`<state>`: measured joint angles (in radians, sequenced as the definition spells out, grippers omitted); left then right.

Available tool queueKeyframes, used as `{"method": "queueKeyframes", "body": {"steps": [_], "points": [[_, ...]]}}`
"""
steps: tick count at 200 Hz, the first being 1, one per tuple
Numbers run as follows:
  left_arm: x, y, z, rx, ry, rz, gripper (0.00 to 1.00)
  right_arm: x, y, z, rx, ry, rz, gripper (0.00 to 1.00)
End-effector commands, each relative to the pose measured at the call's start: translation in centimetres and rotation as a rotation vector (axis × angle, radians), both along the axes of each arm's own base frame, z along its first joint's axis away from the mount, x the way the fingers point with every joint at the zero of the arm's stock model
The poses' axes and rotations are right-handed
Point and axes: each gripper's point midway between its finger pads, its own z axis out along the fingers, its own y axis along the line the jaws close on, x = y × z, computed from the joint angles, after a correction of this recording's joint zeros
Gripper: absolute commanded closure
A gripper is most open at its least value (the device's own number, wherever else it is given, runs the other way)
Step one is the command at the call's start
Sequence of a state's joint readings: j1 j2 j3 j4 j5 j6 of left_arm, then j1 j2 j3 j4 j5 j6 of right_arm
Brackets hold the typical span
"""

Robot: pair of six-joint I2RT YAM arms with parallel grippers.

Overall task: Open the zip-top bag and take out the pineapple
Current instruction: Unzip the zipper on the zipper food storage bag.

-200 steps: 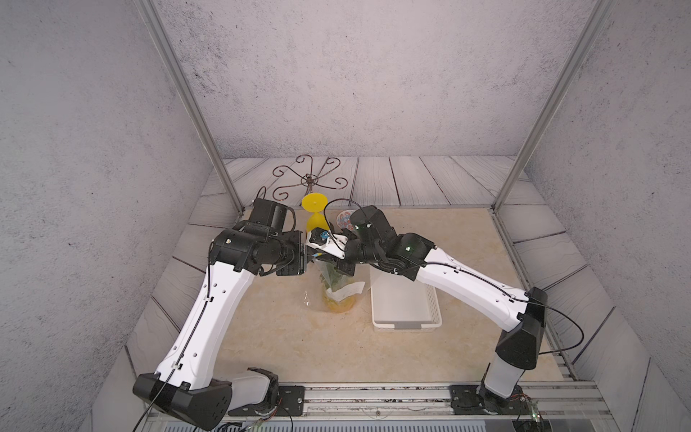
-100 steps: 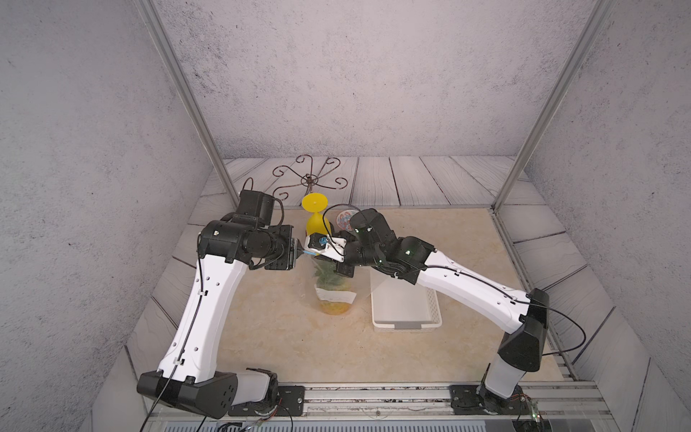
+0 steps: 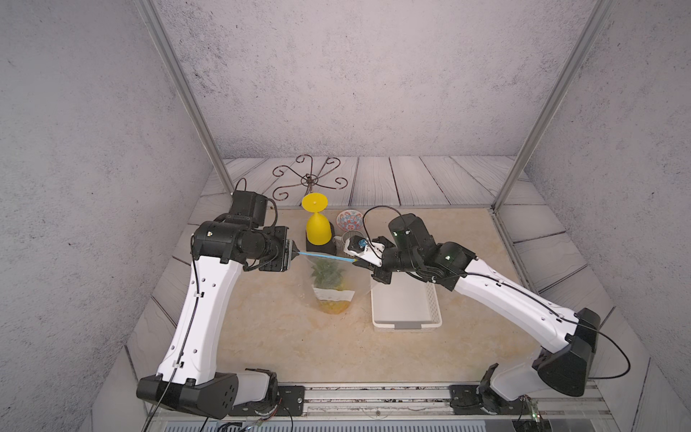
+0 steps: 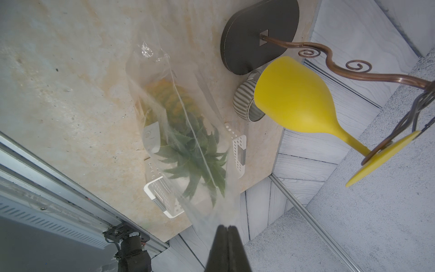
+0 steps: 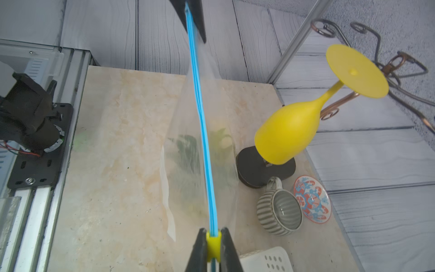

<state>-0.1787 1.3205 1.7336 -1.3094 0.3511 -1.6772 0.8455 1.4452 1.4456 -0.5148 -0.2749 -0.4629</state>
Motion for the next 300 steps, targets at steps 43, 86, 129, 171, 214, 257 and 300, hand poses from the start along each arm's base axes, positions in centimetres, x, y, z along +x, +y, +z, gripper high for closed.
{"method": "queueKeyframes", "body": {"steps": [43, 86, 129, 171, 214, 257, 300], "points": [[-0.2, 3.0, 1.1, 0.093, -0.06, 0.088, 1.0, -0.7, -7.8, -1.6, -0.055, 0.101, -0.162, 0.95], [-0.4, 3.1, 1.0, 0.1, -0.057, 0.087, 1.0, -0.9, -9.5, -2.7, -0.061, 0.127, -0.201, 0.95], [-0.5, 3.1, 1.0, 0.1, -0.058, 0.081, 1.0, -1.2, -10.1, -3.1, -0.053, 0.144, -0.207, 0.94], [1.6, 0.5, 1.1, 0.044, -0.124, -0.083, 1.0, -2.3, -8.2, 0.2, 0.045, 0.183, -0.141, 0.57], [0.6, -1.0, 0.7, 0.053, -0.15, -0.206, 1.0, -2.2, -4.7, 4.5, 0.111, 0.161, -0.103, 0.48], [-0.4, -1.4, 0.0, 0.051, -0.134, -0.229, 1.0, -2.2, 1.5, 4.7, 0.053, 0.105, -0.089, 0.49], [-0.7, -1.3, 0.2, 0.054, -0.133, -0.228, 1.0, -2.6, 4.3, 4.6, 0.019, 0.041, -0.091, 0.74]]}}
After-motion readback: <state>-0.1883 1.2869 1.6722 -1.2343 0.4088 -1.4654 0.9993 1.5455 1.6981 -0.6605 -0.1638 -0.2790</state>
